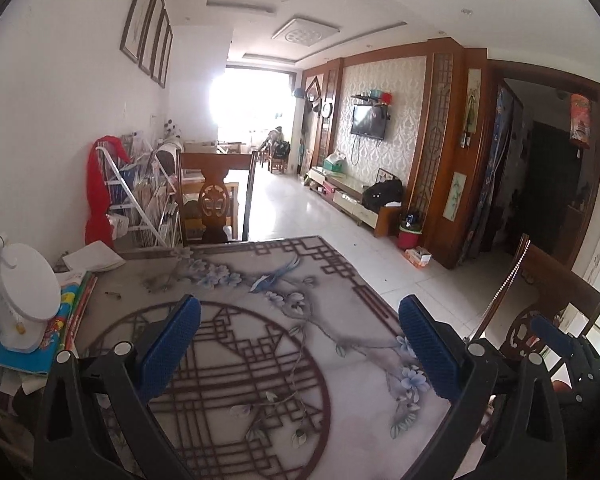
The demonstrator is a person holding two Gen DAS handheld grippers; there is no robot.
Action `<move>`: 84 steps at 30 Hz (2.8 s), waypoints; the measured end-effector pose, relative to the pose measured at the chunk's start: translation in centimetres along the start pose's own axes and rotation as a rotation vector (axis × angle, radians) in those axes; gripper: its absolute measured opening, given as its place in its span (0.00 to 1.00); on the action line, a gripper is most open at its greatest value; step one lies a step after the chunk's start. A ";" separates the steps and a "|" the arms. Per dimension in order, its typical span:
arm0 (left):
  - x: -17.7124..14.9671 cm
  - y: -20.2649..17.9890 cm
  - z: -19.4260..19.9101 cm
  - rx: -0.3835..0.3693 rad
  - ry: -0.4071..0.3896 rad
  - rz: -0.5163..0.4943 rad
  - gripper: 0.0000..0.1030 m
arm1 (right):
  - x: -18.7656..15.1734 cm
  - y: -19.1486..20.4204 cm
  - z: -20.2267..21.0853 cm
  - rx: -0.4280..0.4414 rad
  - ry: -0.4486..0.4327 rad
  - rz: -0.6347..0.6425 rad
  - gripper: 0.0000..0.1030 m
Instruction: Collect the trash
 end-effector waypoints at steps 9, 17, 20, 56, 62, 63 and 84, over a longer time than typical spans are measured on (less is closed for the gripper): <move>-0.9 -0.1 0.3 -0.030 0.048 -0.013 0.92 | -0.9 -0.1 0.7 -0.037 0.026 -0.051 0.95; -1.0 -0.3 0.4 -0.041 0.063 -0.021 0.92 | -1.2 -0.4 1.0 -0.061 0.036 -0.055 0.95; -1.0 -0.3 0.3 -0.042 0.069 -0.021 0.92 | -1.3 -0.6 1.0 -0.065 0.042 -0.062 0.95; -2.1 -1.5 -0.4 -0.064 0.101 -0.032 0.92 | -2.5 -2.3 0.7 -0.087 0.068 -0.079 0.95; -2.1 -1.9 -0.4 -0.069 0.105 -0.039 0.92 | -3.0 -2.6 0.6 -0.087 0.086 -0.082 0.95; -2.1 -2.0 -0.3 -0.069 0.106 -0.040 0.92 | -3.1 -2.6 0.6 -0.086 0.090 -0.083 0.95; -3.7 -1.4 -1.7 -0.021 0.153 -0.033 0.92 | -7.2 -2.3 -5.2 0.004 0.221 -0.040 0.95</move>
Point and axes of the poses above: each gripper's, at about its wrist camera, not at the fingertips, and z roughly against the way its jaws point, y to its left, x to its top, the point moved 9 cm from there along -z, roughly the way its jaws point, and after that the axes turned 10 degrees about z, right-handed, at the moved point
